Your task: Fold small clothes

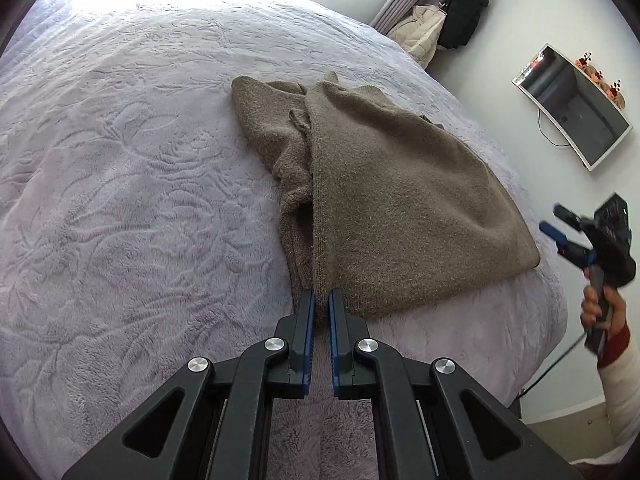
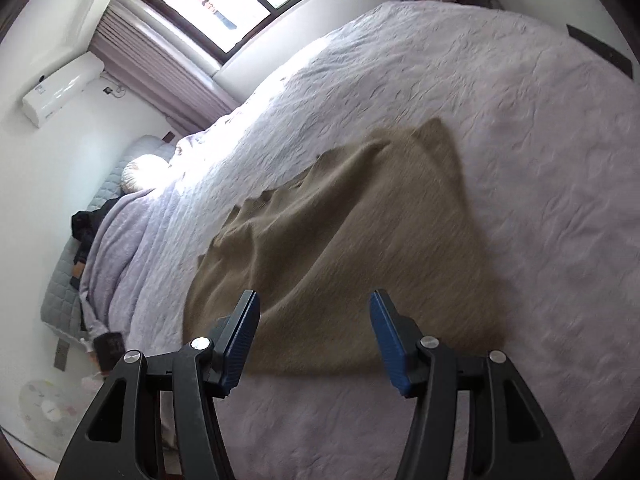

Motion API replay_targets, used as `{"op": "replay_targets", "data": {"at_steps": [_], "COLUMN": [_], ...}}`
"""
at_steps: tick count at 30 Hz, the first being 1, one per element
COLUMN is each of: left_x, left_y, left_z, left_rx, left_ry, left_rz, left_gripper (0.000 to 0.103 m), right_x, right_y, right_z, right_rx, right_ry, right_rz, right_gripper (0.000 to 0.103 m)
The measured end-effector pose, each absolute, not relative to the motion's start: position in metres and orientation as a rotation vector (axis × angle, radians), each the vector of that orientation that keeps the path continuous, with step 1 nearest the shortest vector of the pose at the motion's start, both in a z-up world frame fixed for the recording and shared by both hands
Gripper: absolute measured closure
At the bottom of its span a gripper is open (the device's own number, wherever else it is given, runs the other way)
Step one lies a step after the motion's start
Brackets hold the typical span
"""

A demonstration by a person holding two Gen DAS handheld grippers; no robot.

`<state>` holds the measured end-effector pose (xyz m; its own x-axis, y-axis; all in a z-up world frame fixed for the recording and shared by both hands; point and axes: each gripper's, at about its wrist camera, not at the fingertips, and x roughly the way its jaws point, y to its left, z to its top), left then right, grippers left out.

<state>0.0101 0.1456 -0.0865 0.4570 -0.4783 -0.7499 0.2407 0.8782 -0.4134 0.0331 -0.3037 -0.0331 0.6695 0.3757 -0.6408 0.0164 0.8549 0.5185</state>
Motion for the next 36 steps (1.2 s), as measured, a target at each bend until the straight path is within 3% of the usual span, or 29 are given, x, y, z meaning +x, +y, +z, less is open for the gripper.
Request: {"op": "replay_targets", "data": {"at_steps": [8, 9, 10, 11, 12, 13, 21, 24, 26, 27, 28, 29, 30, 31, 32, 33, 34, 36], "left_x": [0.02, 0.03, 0.041, 0.055, 0.066, 0.081, 0.224, 0.241, 0.245, 0.246, 0.248, 0.249, 0.251, 0.252, 0.251, 0.249, 0.249, 0.246], "left_y": [0.15, 0.149, 0.147, 0.144, 0.141, 0.137, 0.058, 0.041, 0.035, 0.032, 0.031, 0.028, 0.026, 0.025, 0.024, 0.024, 0.024, 0.033], "left_z": [-0.041, -0.029, -0.021, -0.013, -0.005, 0.001, -0.04, -0.064, -0.07, -0.07, -0.069, -0.07, -0.07, -0.07, -0.07, -0.068, -0.066, -0.061], "left_rx": [-0.204, -0.186, -0.178, -0.182, -0.197, -0.202, -0.1, -0.046, -0.037, -0.027, -0.018, -0.01, -0.007, -0.002, 0.011, 0.016, 0.01, -0.015], "left_ry": [0.957, 0.941, 0.935, 0.916, 0.871, 0.84, 1.082, 1.153, 1.164, 1.16, 1.169, 1.179, 1.179, 1.181, 1.18, 1.169, 1.156, 1.113], "left_rz": [-0.384, -0.371, -0.365, -0.351, -0.345, -0.372, -0.451, -0.436, -0.44, -0.444, -0.457, -0.459, -0.467, -0.479, -0.471, -0.46, -0.452, -0.416], "left_gripper": [0.095, 0.087, 0.045, 0.017, 0.001, 0.001, 0.002, 0.021, 0.021, 0.028, 0.044, 0.048, 0.062, 0.084, 0.09, 0.091, 0.096, 0.095], "right_x": [0.143, 0.156, 0.164, 0.174, 0.184, 0.192, 0.228, 0.241, 0.25, 0.253, 0.256, 0.258, 0.259, 0.26, 0.259, 0.258, 0.256, 0.247], "right_y": [-0.314, -0.313, -0.313, -0.313, -0.313, -0.313, -0.319, -0.323, -0.327, -0.329, -0.331, -0.332, -0.332, -0.329, -0.326, -0.324, -0.323, -0.321], "right_z": [-0.031, -0.032, -0.034, -0.036, -0.038, -0.039, -0.049, -0.057, -0.062, -0.065, -0.069, -0.072, -0.074, -0.074, -0.073, -0.07, -0.066, -0.05], "right_rx": [0.397, 0.387, 0.379, 0.37, 0.367, 0.367, 0.363, 0.347, 0.344, 0.344, 0.363, 0.387, 0.406, 0.4, 0.375, 0.373, 0.377, 0.354], "right_ry": [0.882, 0.887, 0.889, 0.891, 0.896, 0.901, 0.943, 0.977, 1.001, 1.012, 1.024, 1.035, 1.04, 1.042, 1.041, 1.037, 1.019, 0.948], "right_rz": [0.154, 0.156, 0.154, 0.153, 0.154, 0.153, 0.193, 0.204, 0.207, 0.205, 0.219, 0.24, 0.271, 0.296, 0.312, 0.324, 0.327, 0.322], "right_gripper": [0.042, 0.042, 0.042, 0.042, 0.042, 0.042, 0.042, 0.042, 0.042, 0.042, 0.042, 0.042, 0.046, 0.053, 0.078, 0.096, 0.096, 0.097]}}
